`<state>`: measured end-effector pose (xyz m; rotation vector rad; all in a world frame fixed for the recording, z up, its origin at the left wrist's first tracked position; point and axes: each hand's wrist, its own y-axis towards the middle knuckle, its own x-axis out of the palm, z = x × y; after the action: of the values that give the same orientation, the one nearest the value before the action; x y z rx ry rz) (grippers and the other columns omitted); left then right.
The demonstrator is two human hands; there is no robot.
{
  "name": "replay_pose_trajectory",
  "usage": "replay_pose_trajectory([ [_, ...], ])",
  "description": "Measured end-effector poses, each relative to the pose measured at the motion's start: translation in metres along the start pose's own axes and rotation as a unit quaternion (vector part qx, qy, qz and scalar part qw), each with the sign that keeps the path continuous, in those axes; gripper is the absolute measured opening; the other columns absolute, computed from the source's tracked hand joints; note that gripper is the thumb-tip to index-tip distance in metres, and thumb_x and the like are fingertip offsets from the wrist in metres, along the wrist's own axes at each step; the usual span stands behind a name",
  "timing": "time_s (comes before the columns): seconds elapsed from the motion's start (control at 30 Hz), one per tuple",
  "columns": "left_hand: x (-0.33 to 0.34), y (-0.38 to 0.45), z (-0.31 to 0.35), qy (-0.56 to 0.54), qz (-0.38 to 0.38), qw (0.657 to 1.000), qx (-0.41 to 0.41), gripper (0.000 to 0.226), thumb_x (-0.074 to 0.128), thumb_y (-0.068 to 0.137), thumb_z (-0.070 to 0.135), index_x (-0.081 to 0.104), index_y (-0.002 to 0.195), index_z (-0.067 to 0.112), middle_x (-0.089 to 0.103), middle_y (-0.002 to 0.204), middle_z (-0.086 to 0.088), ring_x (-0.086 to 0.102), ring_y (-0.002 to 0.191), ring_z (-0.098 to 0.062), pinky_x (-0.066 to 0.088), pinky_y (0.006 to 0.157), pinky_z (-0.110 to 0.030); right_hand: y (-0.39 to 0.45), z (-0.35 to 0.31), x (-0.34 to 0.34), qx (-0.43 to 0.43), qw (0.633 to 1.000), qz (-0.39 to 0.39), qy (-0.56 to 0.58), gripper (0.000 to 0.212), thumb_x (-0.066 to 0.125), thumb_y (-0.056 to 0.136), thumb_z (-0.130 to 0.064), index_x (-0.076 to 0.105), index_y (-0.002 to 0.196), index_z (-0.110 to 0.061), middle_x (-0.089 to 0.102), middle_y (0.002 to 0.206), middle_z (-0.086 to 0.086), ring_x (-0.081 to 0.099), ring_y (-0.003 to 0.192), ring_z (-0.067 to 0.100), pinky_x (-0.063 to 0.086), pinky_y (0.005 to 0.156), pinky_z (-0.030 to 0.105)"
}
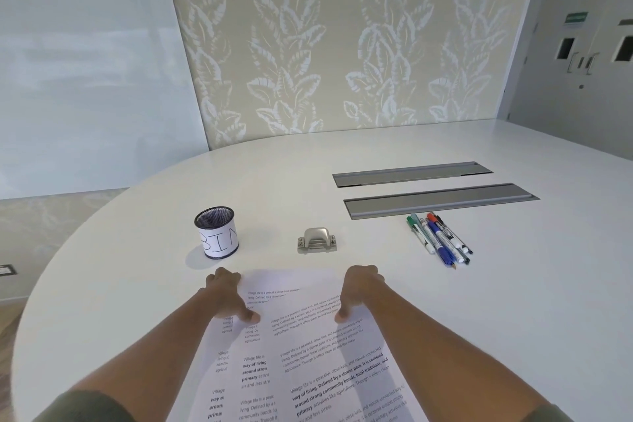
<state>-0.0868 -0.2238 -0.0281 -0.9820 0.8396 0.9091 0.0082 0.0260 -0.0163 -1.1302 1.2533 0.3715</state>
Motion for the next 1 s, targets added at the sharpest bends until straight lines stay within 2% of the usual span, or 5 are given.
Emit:
replay_pose_trajectory([
  [0.23, 0.003, -0.002, 0.0, 0.001, 0.027, 1.0, -0.012, 0.11, 0.087, 0.061, 0.049, 0.032, 0.15, 0.013, 0.03, 0.137, -0.003, 0.024, 0.133, -0.023, 0.041, 0.104, -0.039, -0.002, 0.001, 0.001, -0.001, 1.0, -0.019, -0.002, 0.078, 0.084, 0.067, -0.05, 0.051, 0.125, -0.009, 0.057, 0.127, 0.004, 0.056, 0.119, 0.028, 0.05, 0.098, 0.036],
  [0.5, 0.005, -0.008, -0.01, -0.123, -0.007, 0.992, 0.026, 0.039, 0.09, 0.061, 0.027, 0.059, 0.084, 0.027, 0.061, 0.088, 0.006, 0.055, 0.09, -0.017, 0.045, 0.066, -0.025, -0.009, 0.009, 0.001, -0.021, 0.999, -0.024, 0.032, 0.075, 0.083, 0.071, -0.047, 0.053, 0.126, -0.005, 0.059, 0.125, 0.007, 0.062, 0.114, 0.028, 0.052, 0.097, 0.039],
  [0.7, 0.009, -0.012, -0.017, -0.194, -0.015, 0.98, 0.034, 0.024, 0.086, 0.069, 0.02, 0.075, 0.09, 0.019, 0.078, 0.087, 0.007, 0.07, 0.08, -0.013, 0.053, 0.072, -0.026, -0.008, 0.014, 0.004, -0.026, 0.994, 0.019, 0.102, 0.055, 0.073, 0.081, -0.047, 0.059, 0.116, -0.007, 0.053, 0.112, 0.007, 0.059, 0.116, 0.028, 0.052, 0.097, 0.038],
  [0.87, 0.016, -0.008, -0.02, -0.225, 0.058, 0.973, 0.001, 0.037, 0.07, 0.089, 0.028, 0.051, 0.061, 0.014, 0.051, 0.059, 0.0, 0.042, 0.054, -0.017, 0.03, 0.054, -0.025, -0.004, 0.026, 0.001, -0.034, 0.96, 0.06, 0.272, 0.034, 0.066, 0.086, -0.024, 0.065, 0.112, 0.0, 0.059, 0.097, 0.007, 0.063, 0.105, 0.027, 0.047, 0.069, 0.023],
  [1.0, 0.014, -0.008, -0.02, -0.278, 0.079, 0.957, -0.008, 0.043, 0.065, 0.093, 0.027, 0.048, 0.056, 0.016, 0.047, 0.054, 0.0, 0.039, 0.05, -0.016, 0.03, 0.046, -0.019, -0.002, 0.029, 0.002, -0.025, 0.874, 0.086, 0.477, 0.018, 0.071, 0.083, -0.015, 0.068, 0.096, -0.003, 0.071, 0.098, 0.01, 0.068, 0.094, 0.028, 0.056, 0.08, 0.037],
])
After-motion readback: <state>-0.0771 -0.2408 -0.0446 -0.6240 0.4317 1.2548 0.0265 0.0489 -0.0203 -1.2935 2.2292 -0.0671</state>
